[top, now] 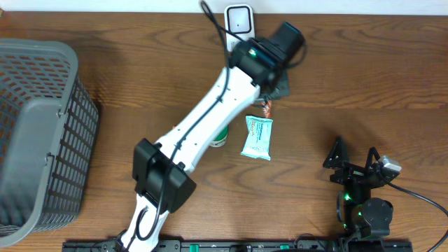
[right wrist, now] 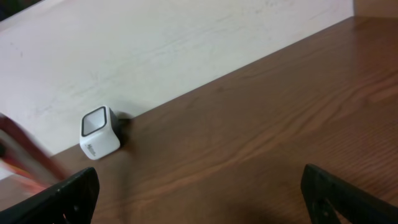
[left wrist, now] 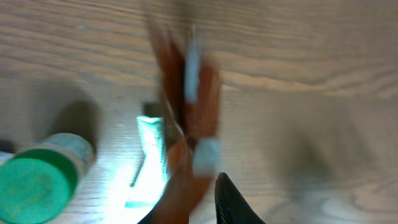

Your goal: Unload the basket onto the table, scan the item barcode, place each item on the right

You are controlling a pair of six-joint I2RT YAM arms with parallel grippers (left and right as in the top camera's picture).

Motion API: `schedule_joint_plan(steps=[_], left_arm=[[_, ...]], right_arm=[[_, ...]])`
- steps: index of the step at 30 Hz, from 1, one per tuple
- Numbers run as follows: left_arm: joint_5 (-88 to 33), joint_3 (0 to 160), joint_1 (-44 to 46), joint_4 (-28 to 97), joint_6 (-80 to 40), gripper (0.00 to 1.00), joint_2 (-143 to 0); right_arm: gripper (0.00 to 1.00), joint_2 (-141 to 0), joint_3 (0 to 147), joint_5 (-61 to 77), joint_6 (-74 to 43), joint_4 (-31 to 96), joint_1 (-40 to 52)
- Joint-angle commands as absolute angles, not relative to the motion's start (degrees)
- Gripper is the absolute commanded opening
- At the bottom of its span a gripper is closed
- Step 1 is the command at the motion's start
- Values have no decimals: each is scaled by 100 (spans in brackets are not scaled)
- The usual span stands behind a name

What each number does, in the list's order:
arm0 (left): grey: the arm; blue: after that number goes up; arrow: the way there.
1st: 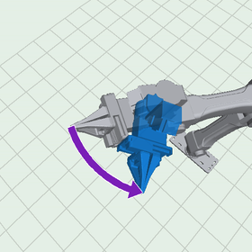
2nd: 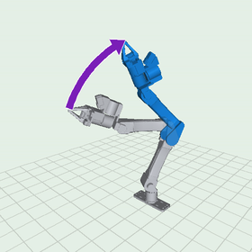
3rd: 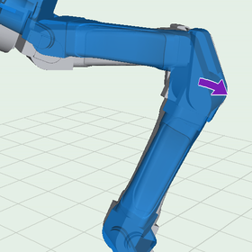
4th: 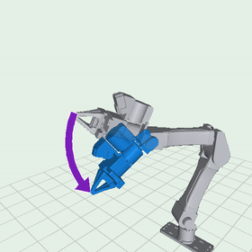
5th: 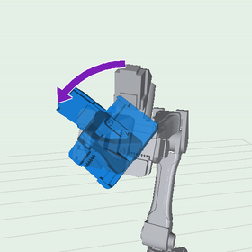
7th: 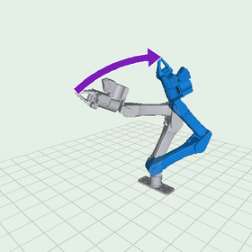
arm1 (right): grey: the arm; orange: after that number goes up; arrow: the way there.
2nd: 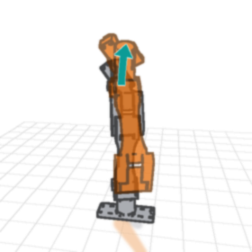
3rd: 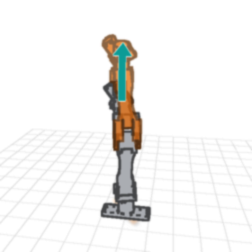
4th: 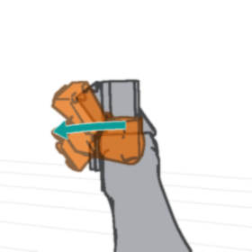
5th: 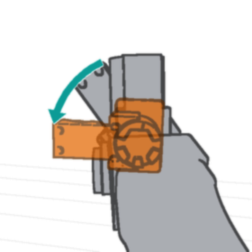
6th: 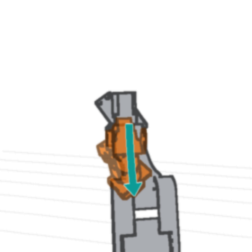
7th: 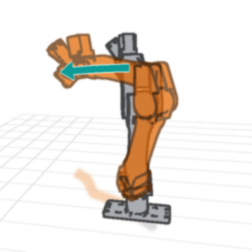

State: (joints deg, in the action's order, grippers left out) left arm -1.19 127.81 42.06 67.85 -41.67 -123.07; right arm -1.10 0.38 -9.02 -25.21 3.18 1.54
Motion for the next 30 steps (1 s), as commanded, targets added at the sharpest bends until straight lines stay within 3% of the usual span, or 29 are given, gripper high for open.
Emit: schedule_joint_plan(steps=[1, 12, 22, 30], left_arm=[[180, 12663, 4333, 6772, -4080, 16, -12589], [-364, 12359, 4418, 6543, -4270, 12, -13708], [-233, 12361, 4405, 6377, -4080, 12, -13788], [443, 12722, 4340, 6372, -3339, 21, -13181]], right_arm=[[99, -104, 32, -937, -2504, 331, 158], [99, -104, 32, -937, -2504, 331, 158], [99, -104, 32, -939, -2504, 329, 158], [99, -104, 32, -939, -2504, 329, 158]])
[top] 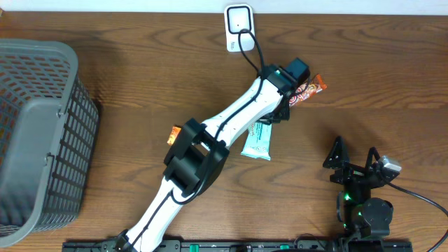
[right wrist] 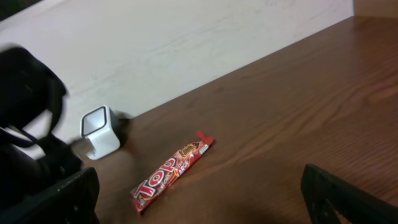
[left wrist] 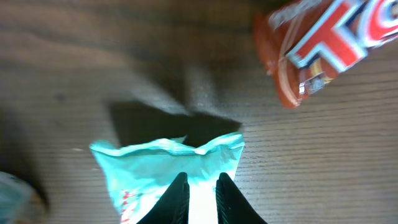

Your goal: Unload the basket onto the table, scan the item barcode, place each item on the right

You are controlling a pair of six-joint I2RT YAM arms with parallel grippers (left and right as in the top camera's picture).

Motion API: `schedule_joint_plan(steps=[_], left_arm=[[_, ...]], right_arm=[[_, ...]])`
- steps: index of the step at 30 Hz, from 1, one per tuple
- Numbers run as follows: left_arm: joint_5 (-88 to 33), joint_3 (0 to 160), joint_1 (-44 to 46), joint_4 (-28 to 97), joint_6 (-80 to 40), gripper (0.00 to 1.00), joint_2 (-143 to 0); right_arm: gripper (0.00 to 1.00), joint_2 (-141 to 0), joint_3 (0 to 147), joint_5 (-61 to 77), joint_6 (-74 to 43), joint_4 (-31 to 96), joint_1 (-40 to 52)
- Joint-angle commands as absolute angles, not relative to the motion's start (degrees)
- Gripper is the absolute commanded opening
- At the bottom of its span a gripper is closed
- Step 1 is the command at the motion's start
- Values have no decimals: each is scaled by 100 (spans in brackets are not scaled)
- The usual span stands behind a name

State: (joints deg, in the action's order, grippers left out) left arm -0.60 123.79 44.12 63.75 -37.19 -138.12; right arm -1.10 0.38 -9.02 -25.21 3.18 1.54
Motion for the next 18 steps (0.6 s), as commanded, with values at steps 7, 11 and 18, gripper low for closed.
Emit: schedule_joint_plan(steps=[7, 11, 18], left_arm=[[1472, 12776, 4182, 5601, -2493, 41, -11222], [1879, 12774, 4152, 4860, -1678, 51, -10186], [3457, 12774, 3999, 4125, -257, 59, -8930]], right_arm=[[99, -104, 32, -939, -2504, 331, 158], [99, -104, 32, -937, -2504, 331, 158], [99, -104, 32, -937, -2504, 329, 158]])
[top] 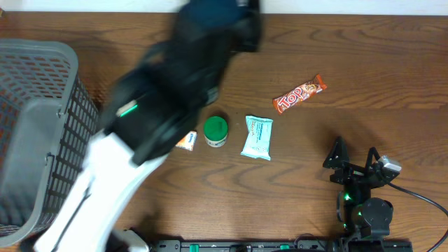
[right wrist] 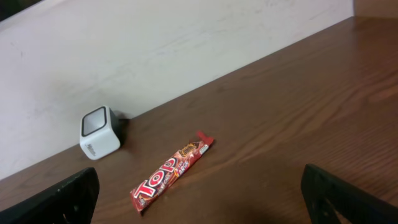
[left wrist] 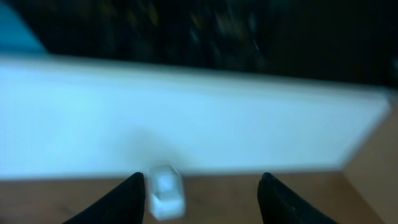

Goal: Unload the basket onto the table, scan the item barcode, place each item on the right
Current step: 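Retract the left arm to rest and move the right gripper over the bar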

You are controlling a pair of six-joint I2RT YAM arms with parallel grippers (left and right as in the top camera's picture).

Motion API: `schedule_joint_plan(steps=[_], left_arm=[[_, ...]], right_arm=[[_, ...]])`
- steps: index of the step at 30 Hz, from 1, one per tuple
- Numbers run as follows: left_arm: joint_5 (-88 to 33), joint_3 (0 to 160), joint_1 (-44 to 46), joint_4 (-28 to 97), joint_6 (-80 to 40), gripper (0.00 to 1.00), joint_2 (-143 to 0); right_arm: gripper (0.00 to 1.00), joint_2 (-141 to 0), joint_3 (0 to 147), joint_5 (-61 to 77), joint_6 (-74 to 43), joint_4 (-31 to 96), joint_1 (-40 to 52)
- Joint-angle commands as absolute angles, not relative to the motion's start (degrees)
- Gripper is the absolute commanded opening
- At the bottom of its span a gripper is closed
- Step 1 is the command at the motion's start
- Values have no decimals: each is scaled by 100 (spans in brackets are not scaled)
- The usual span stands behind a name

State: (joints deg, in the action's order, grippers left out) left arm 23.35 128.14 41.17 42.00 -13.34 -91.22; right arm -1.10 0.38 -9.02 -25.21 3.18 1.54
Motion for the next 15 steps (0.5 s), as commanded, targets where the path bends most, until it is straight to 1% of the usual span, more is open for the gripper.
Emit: schedule_joint_plan(steps=[1, 5, 8, 10, 12, 13, 14, 15], left_arm=[[3682, 12774, 3975, 4082, -27, 59, -8809], [4381, 12759, 3955, 3918, 687, 60, -8407], [4576, 12759, 3955, 3942, 683, 60, -8097], [4576, 12755, 3955, 4093, 681, 64, -7874], [4578, 12682, 3955, 4206, 659, 65, -7588], [4576, 12608, 3955, 4241, 620, 51, -7417], [4578, 12525, 3955, 4259, 556, 40, -7262], [4580, 12401, 3955, 4257, 484, 26, -7059]], right_arm=[[99, -104, 32, -937, -2504, 329, 158], [99, -104, 32, -937, -2504, 331, 158], [99, -104, 32, -937, -2504, 329, 158], [99, -104, 32, -939, -2504, 331, 158], [99, -104, 32, -939, -2504, 331, 158], [99, -104, 32, -937, -2504, 331, 158], [99, -104, 32, -937, -2504, 329, 158], [99, -104, 32, -939, -2504, 331, 158]])
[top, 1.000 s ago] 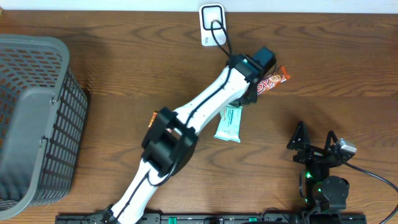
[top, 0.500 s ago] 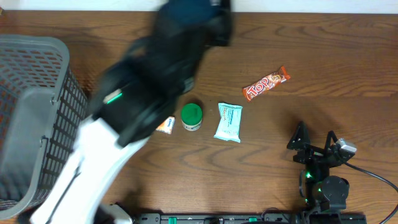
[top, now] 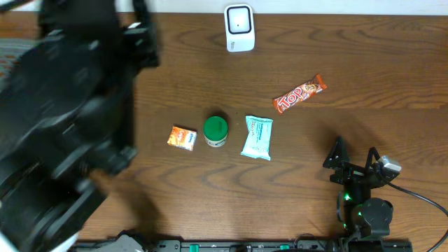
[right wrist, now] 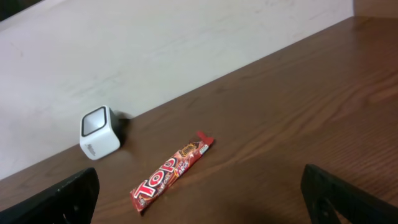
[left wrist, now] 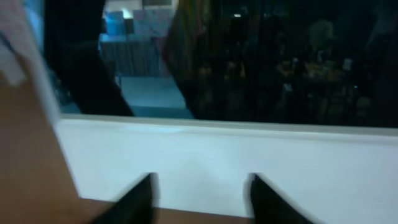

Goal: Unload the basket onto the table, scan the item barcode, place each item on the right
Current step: 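Retract the left arm to rest and move the right gripper over the bar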

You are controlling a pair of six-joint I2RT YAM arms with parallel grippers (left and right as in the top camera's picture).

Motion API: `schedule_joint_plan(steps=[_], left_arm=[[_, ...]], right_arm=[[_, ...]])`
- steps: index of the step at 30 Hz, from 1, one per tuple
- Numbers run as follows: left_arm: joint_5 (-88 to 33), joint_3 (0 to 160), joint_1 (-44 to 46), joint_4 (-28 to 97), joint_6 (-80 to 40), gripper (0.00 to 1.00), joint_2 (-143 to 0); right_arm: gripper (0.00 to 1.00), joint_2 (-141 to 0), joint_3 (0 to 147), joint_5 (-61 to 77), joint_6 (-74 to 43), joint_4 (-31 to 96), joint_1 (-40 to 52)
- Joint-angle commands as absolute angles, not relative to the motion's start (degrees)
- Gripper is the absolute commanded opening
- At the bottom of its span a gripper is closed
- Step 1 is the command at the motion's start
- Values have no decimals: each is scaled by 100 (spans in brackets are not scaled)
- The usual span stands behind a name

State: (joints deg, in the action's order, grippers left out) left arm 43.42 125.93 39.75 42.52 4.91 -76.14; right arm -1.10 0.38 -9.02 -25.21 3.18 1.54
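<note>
The red Top candy bar point(top: 299, 94) lies flat on the table, right of and nearer than the white scanner cube point(top: 239, 28). The right wrist view shows both the bar point(right wrist: 171, 168) and the scanner point(right wrist: 99, 132). My left arm point(top: 63, 126) is a large blurred dark mass at the left, close under the overhead camera. Its gripper point(left wrist: 200, 199) is open and empty, facing the white wall and a dark window. My right gripper point(right wrist: 199, 199) rests open near the front right edge point(top: 353, 164), holding nothing.
A green-lidded jar point(top: 215, 131), a teal packet point(top: 257, 137) and a small orange packet point(top: 183, 137) lie in a row mid-table. The left arm hides most of the table's left side. A white wall point(right wrist: 186, 43) runs behind the scanner.
The blurred left arm stood over the centre-left of the table and now covers the far left. Its wrist view has lost the scanner and shows only wall and window. The items have not moved.
My left gripper held the red candy bar up near the scanner. Then the bar lay on the table right of the scanner, with the gripper shut and empty over the teal packet. After that the arm was raised with open fingers, and it is now at the left.
</note>
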Motion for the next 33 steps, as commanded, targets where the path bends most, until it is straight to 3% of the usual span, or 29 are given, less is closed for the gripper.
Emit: schedule_joint_plan(steps=[1, 2, 3, 7, 14, 28, 33], left_arm=[[4595, 12289, 3955, 4248, 408, 19, -6890], [4615, 12164, 3955, 4224, 296, 8, -6716], [4615, 12018, 3955, 4189, 156, 7, -6517], [4827, 11314, 3955, 3916, -239, 7, -5752], [6337, 10571, 3953, 3096, -370, 7, -5365], [6348, 8864, 3470, 2032, -373, 7, -3767], [6346, 8833, 3096, 2001, -377, 13, -3538]], right_arm=[[99, -104, 32, -937, -2504, 331, 158], [99, -104, 32, -939, -2504, 331, 158], [99, -104, 32, -939, -2504, 331, 158], [99, -104, 32, -937, -2504, 329, 158], [99, -104, 32, -937, -2504, 331, 158], [99, -104, 32, -937, -2504, 329, 158], [99, -104, 32, -937, -2504, 331, 158]])
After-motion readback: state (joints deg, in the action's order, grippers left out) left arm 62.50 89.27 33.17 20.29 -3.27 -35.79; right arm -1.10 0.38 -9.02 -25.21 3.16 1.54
